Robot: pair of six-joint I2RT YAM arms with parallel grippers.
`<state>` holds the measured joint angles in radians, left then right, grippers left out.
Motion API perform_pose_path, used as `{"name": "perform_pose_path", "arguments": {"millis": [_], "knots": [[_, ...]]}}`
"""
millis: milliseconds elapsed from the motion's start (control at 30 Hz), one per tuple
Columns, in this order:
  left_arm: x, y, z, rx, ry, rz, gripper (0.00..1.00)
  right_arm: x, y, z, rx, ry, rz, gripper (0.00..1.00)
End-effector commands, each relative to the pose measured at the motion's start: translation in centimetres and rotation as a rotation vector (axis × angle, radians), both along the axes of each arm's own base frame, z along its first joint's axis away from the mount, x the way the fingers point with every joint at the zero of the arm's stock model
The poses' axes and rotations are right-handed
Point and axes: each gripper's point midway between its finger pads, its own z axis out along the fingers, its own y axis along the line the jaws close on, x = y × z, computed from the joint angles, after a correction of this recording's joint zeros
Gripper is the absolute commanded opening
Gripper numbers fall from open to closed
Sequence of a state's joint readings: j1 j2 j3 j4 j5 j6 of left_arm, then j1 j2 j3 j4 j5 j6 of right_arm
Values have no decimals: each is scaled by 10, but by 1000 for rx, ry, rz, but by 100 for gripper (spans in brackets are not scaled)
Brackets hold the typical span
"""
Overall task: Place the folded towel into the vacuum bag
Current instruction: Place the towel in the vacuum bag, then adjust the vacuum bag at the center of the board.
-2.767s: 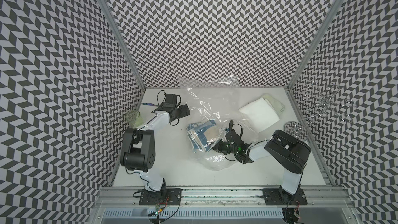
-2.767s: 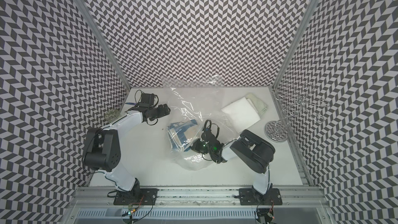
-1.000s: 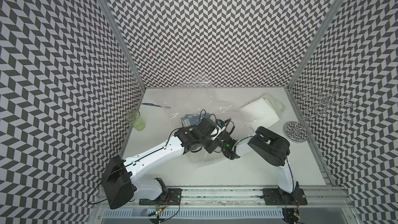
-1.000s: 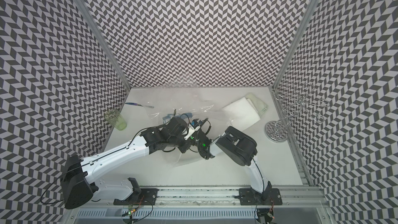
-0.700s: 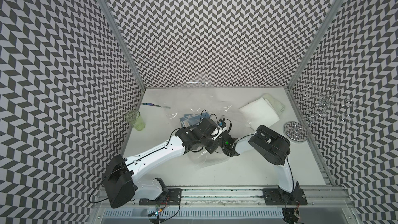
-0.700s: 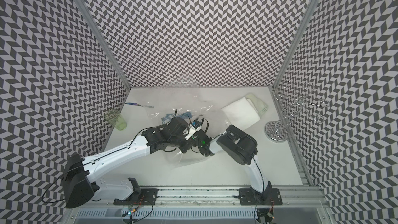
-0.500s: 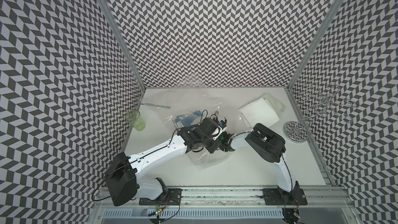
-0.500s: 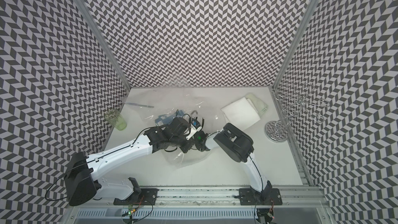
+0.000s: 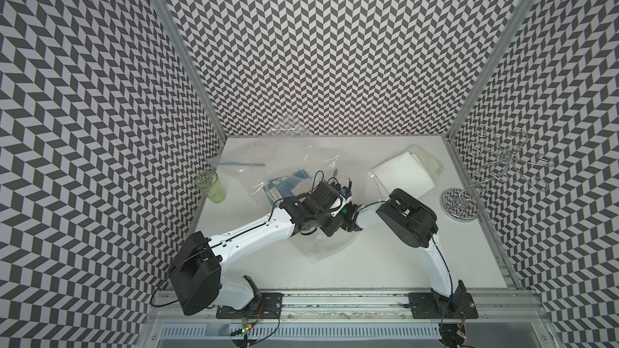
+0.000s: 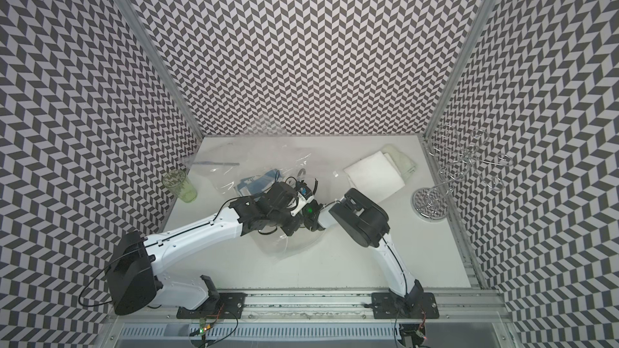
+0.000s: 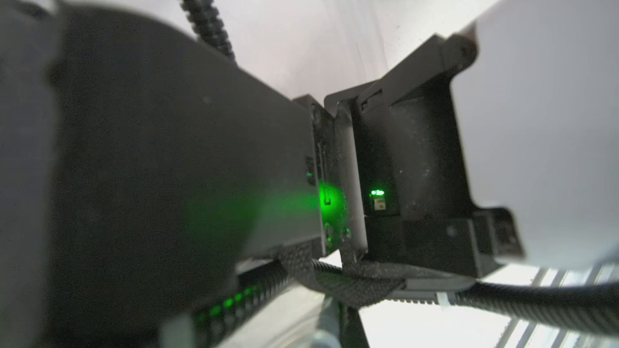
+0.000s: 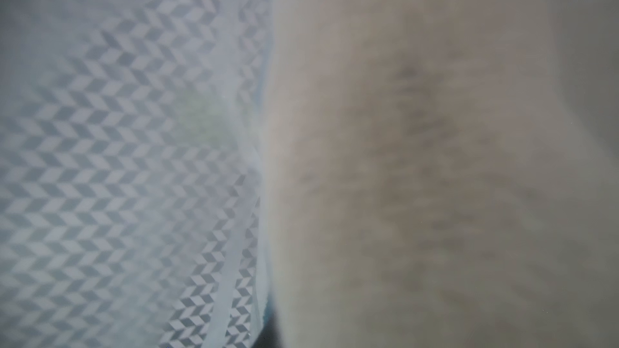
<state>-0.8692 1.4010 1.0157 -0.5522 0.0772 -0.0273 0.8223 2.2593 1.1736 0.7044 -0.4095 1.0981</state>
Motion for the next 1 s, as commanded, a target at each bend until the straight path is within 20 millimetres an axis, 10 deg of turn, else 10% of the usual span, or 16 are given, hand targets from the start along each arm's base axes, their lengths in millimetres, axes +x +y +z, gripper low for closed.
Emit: {"name": "perform_pose_path", "arguments": {"millis": [0, 233, 467, 733, 967], "knots": [[-25, -18, 5, -82, 55, -87, 10, -8, -5, 10, 16, 16, 30, 54], [-22, 0, 60, -227, 7, 30, 52, -48, -56, 35, -40, 33, 54, 80], [-4, 18, 113, -364, -44, 127, 56, -97, -113, 34, -134, 93, 25, 80], [81, 77, 91, -463, -29, 483, 55, -129, -200, 27, -388, 82, -62, 77], [112, 81, 35, -487, 60, 625, 54, -102, -267, 101, -450, -100, -323, 57]]}}
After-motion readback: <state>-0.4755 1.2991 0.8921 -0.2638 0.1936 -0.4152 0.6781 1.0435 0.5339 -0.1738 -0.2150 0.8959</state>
